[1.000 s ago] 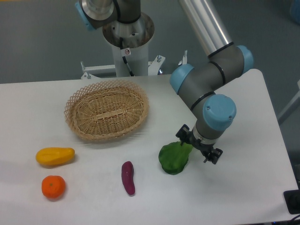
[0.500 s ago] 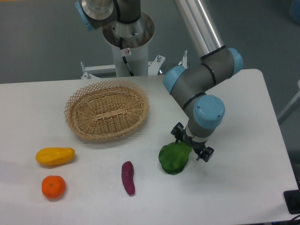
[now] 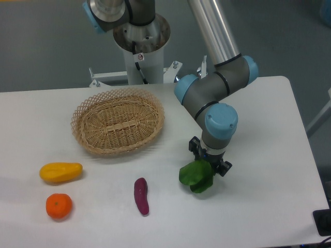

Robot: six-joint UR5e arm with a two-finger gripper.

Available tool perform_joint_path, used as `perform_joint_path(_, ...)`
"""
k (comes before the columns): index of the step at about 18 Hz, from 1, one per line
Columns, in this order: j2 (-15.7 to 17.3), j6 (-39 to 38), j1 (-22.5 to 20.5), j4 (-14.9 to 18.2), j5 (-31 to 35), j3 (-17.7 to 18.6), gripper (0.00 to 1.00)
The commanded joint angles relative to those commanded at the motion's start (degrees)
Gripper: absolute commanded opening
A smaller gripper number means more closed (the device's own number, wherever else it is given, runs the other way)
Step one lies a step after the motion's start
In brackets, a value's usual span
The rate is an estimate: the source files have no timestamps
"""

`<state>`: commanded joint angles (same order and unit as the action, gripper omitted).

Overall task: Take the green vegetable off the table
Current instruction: 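Close the gripper on the bok choy leaves, then lift the held bok choy up off the table and away from the basket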

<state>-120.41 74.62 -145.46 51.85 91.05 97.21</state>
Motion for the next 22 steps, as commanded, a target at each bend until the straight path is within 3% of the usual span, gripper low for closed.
perform_joint_path(3, 0.7, -0.4, -0.1, 0.3, -0.7, -0.5, 0.05)
perform_joint_path(4, 1.1, -0.4, -0.2, 0.4, -0.7, -0.5, 0.02)
perform_joint_path(13, 3.2, -4.0, -0.8, 0.7, -1.0, -4.0, 0.03)
perform_joint_path(17, 2.7, -4.3, -1.0, 1.4, -2.6, -8.0, 0.04)
perform_joint_path(22, 2.0, -3.9, -2.5, 9.7, -2.6, -14.0, 0.04)
